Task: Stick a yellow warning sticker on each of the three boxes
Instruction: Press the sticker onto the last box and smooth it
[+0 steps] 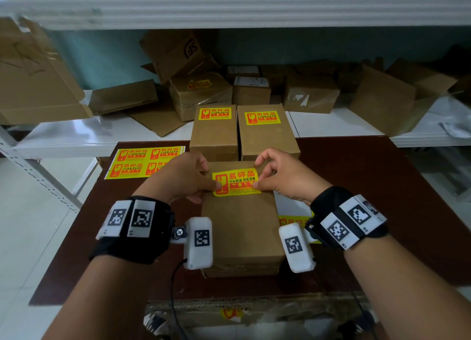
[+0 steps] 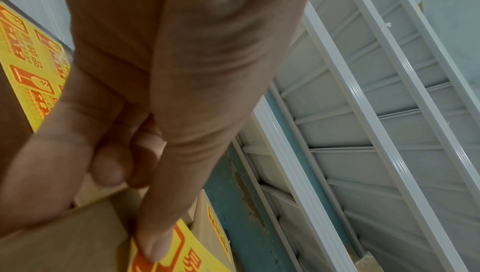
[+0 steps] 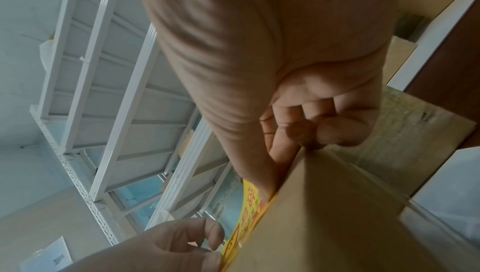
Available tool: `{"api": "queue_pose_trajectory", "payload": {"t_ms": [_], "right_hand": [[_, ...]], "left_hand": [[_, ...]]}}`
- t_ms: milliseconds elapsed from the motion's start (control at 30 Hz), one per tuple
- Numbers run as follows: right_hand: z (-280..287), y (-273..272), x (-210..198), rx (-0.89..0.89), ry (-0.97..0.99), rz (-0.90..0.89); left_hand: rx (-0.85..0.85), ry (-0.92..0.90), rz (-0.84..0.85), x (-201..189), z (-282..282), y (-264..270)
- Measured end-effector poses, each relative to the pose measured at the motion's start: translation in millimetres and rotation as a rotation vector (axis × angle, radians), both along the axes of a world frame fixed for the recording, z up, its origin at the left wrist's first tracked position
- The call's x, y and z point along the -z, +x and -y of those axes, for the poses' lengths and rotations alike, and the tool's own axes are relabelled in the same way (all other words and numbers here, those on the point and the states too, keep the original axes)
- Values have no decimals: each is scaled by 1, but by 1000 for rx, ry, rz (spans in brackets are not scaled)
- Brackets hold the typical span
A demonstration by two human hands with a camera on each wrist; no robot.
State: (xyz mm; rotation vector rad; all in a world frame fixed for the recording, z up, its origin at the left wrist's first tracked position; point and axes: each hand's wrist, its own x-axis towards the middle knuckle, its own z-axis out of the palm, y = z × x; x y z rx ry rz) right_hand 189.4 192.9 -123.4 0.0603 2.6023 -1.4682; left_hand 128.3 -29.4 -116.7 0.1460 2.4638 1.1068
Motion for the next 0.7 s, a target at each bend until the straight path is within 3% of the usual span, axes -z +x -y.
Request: {"api": "queue_pose_trajectory", "payload": {"t_ms": [300, 700], "right_hand": [[-1, 2, 2, 39, 20, -18], [-13, 0, 5, 162, -9, 173]], "left_hand": [[-35, -35, 153, -2, 6, 5], [26, -89, 209, -3, 14, 8]]}}
